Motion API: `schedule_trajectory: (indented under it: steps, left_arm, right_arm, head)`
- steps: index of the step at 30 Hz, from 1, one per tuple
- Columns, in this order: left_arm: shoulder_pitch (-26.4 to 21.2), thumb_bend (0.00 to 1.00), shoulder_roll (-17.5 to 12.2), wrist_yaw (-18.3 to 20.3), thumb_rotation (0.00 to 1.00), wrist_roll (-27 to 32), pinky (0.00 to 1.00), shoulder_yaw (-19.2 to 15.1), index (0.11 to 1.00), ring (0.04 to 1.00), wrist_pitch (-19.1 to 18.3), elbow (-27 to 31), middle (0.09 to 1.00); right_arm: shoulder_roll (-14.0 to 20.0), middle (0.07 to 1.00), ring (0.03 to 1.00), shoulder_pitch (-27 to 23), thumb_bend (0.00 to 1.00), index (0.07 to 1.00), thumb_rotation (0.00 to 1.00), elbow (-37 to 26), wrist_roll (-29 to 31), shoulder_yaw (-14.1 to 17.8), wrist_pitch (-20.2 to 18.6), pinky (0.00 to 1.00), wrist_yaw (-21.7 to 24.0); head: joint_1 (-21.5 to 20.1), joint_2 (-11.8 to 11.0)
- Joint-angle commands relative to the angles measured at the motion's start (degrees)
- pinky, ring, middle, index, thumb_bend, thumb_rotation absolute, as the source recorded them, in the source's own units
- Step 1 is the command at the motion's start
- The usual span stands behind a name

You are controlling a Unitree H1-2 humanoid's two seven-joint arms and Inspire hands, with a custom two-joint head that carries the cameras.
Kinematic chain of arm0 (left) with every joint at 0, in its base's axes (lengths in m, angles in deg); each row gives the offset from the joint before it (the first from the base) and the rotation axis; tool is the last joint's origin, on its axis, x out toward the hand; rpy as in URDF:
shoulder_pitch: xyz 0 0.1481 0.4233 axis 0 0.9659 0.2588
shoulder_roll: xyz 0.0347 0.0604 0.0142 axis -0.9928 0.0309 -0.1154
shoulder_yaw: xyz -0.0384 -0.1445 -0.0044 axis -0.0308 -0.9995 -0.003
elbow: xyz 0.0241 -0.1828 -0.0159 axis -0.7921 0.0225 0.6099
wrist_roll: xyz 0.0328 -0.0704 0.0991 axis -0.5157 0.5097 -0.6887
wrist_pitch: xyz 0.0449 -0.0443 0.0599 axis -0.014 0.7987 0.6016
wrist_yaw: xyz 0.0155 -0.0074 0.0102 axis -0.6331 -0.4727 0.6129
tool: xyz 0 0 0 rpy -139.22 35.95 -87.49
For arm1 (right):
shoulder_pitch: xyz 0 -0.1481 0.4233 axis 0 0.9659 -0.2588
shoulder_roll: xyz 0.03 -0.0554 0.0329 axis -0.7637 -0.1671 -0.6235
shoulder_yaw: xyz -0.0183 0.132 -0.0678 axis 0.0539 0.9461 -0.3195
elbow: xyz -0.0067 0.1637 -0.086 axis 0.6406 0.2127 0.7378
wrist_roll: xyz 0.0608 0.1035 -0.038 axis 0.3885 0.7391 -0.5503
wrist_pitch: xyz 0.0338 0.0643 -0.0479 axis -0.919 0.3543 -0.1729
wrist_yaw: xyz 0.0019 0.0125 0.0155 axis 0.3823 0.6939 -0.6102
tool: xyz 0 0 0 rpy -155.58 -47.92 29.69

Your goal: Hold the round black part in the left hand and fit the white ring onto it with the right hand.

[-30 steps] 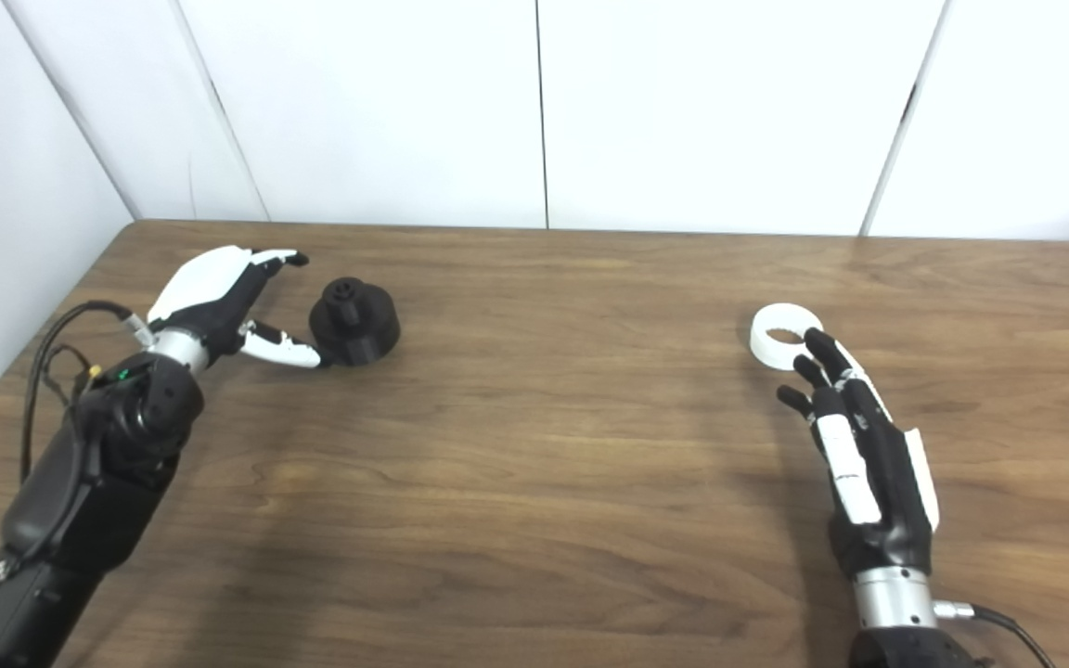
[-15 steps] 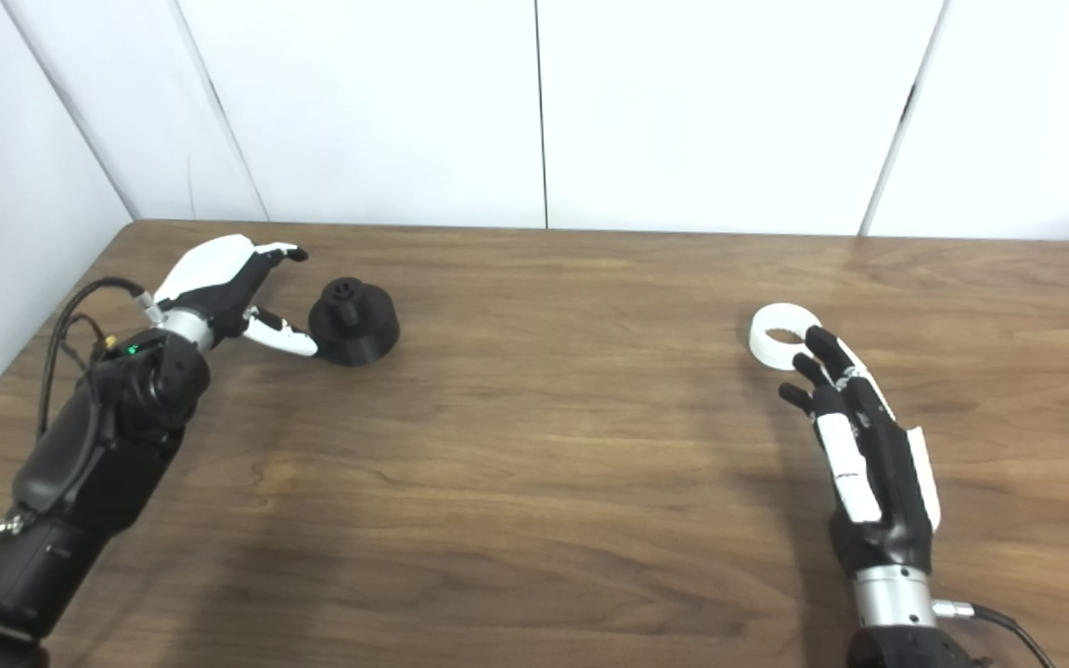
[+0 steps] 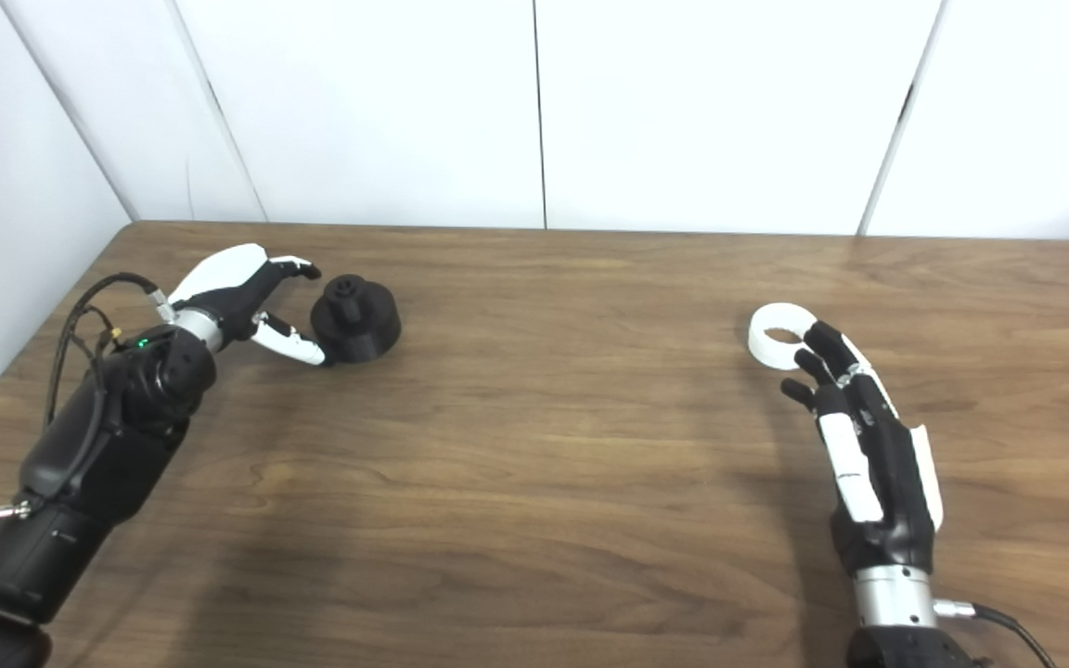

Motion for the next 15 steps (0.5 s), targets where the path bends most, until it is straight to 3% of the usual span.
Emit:
schedule_trajectory:
  steps: [1, 15]
  left_arm:
    - [-3.54, 0.94, -2.29, 0.90, 0.29, -0.08, 0.85, 0.02, 0.849, 0.972, -0.59, 1.75, 0.924]
    - [-3.79, 0.92, -2.14, 3.51, 0.30, 1.36, 0.83, 1.49, 0.841, 0.984, -0.47, 1.83, 0.941]
  right_arm:
    - [-1.90, 0.886, 0.877, 2.64, 0.61, 0.856, 0.74, 3.30, 1.16, -0.22, 0.90, 0.78, -0.38]
    - [-1.55, 0.890, 0.882, 2.98, 0.60, 0.856, 0.74, 3.68, 1.23, -0.28, 1.38, 0.79, -0.50]
  head:
    - [-0.04, 0.10]
    - [-0.14, 0.19]
